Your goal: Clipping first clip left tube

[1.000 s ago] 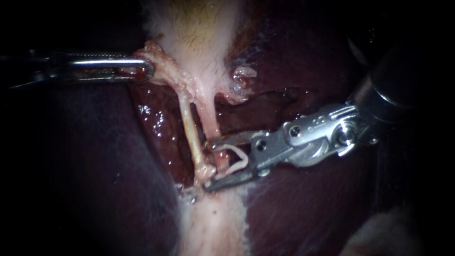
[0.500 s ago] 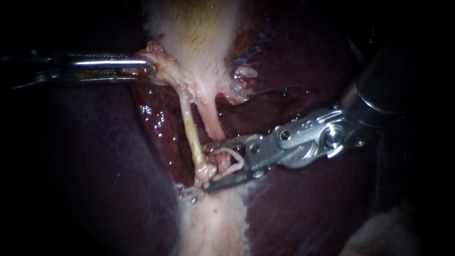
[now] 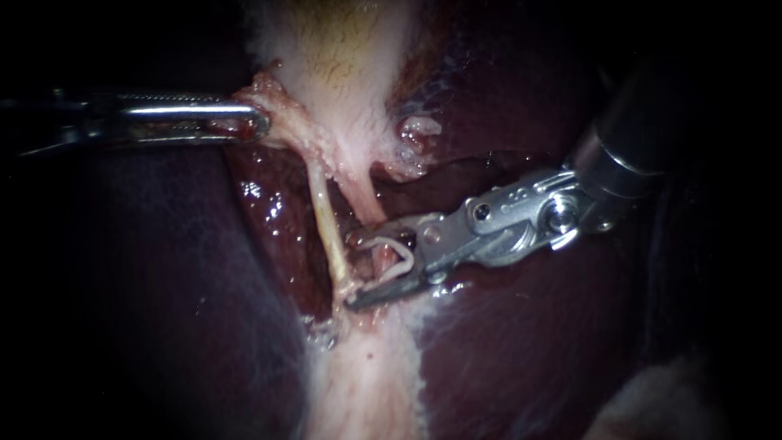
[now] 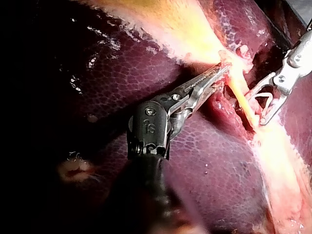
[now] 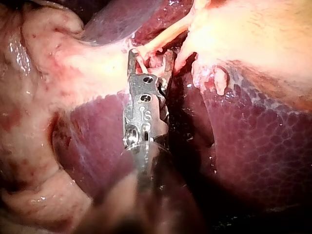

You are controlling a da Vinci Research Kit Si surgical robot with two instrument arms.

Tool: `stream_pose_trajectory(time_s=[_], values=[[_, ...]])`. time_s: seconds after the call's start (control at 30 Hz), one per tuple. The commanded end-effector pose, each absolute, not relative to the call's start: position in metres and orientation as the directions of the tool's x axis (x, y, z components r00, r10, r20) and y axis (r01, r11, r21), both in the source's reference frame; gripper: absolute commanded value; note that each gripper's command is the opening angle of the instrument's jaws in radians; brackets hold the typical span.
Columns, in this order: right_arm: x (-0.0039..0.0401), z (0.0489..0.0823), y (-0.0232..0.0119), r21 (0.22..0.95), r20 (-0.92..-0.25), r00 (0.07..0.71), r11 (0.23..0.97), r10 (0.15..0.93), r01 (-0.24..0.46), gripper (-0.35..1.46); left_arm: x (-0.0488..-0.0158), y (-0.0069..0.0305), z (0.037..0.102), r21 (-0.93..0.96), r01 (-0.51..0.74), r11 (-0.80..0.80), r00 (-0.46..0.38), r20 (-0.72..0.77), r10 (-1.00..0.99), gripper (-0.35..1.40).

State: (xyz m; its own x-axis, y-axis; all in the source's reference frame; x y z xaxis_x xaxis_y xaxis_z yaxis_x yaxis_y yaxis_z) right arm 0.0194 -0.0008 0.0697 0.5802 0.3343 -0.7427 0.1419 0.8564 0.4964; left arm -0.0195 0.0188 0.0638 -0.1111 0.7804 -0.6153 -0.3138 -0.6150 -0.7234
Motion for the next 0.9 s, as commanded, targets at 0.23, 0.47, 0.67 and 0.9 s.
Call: stream_pose_trajectory(time_s=[0.23, 0.47, 0.67, 0.9], values=[[0.021, 0.0706, -0.0014, 0.509, -0.751, 0.555, 0.848, 0.356, 0.145, 0.49, -0.0197, 0.0188, 0.0638, -0.724, -0.314, -0.615, -0.111, -0.615, 0.781, -0.35], [0.0224, 0.0712, -0.0018, 0.548, -0.765, 0.504, 0.816, 0.402, 0.181, 0.49, -0.0197, 0.0188, 0.0638, -0.723, -0.314, -0.615, -0.111, -0.615, 0.781, -0.35], [0.0224, 0.0705, -0.0024, 0.611, -0.759, 0.445, 0.756, 0.476, 0.234, 0.49, -0.0197, 0.0189, 0.0639, -0.724, -0.314, -0.615, -0.111, -0.615, 0.781, -0.35], [0.0224, 0.0685, -0.0042, 0.641, -0.753, 0.427, 0.703, 0.5, 0.308, 0.48, -0.0196, 0.019, 0.064, -0.724, -0.313, -0.615, -0.111, -0.615, 0.781, -0.35]])
